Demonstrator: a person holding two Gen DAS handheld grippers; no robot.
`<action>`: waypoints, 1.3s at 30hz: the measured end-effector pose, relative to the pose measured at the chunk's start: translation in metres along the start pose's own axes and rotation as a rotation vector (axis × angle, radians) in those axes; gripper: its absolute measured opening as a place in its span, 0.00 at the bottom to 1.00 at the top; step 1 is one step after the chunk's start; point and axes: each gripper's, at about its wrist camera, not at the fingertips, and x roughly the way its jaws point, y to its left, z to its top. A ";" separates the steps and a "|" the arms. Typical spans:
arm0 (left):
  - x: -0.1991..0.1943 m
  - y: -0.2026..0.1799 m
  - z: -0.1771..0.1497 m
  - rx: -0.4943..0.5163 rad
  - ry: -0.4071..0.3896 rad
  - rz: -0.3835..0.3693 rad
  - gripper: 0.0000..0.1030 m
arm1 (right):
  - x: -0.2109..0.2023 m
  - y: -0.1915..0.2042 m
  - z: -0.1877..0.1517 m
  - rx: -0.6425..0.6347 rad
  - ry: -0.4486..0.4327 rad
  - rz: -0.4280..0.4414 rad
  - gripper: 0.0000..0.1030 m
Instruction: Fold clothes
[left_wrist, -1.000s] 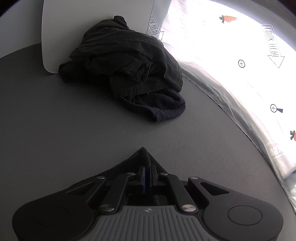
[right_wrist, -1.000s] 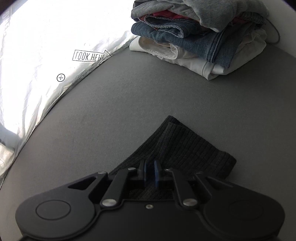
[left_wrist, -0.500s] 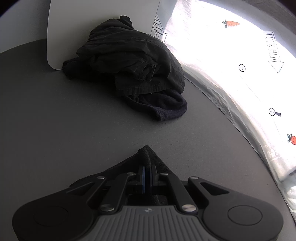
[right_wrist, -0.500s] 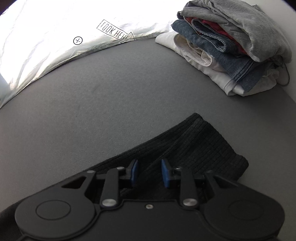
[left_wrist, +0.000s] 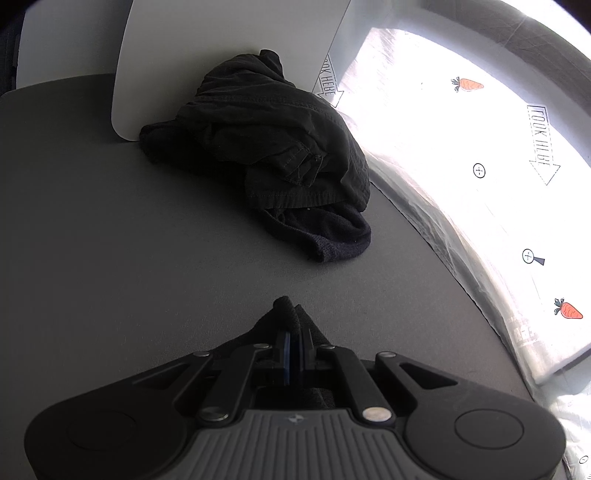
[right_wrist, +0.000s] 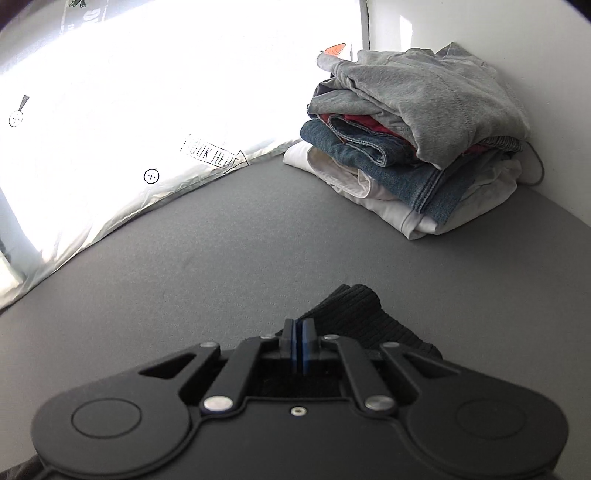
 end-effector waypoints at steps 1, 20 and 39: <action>-0.001 -0.001 0.003 -0.005 -0.004 -0.010 0.04 | -0.001 0.001 0.003 -0.015 -0.017 0.000 0.03; 0.063 -0.082 -0.002 0.256 0.039 -0.022 0.45 | 0.036 0.030 0.006 -0.039 0.090 0.056 0.46; 0.032 -0.049 -0.091 0.849 0.296 -0.088 0.81 | -0.006 0.041 -0.144 0.774 0.513 0.658 0.75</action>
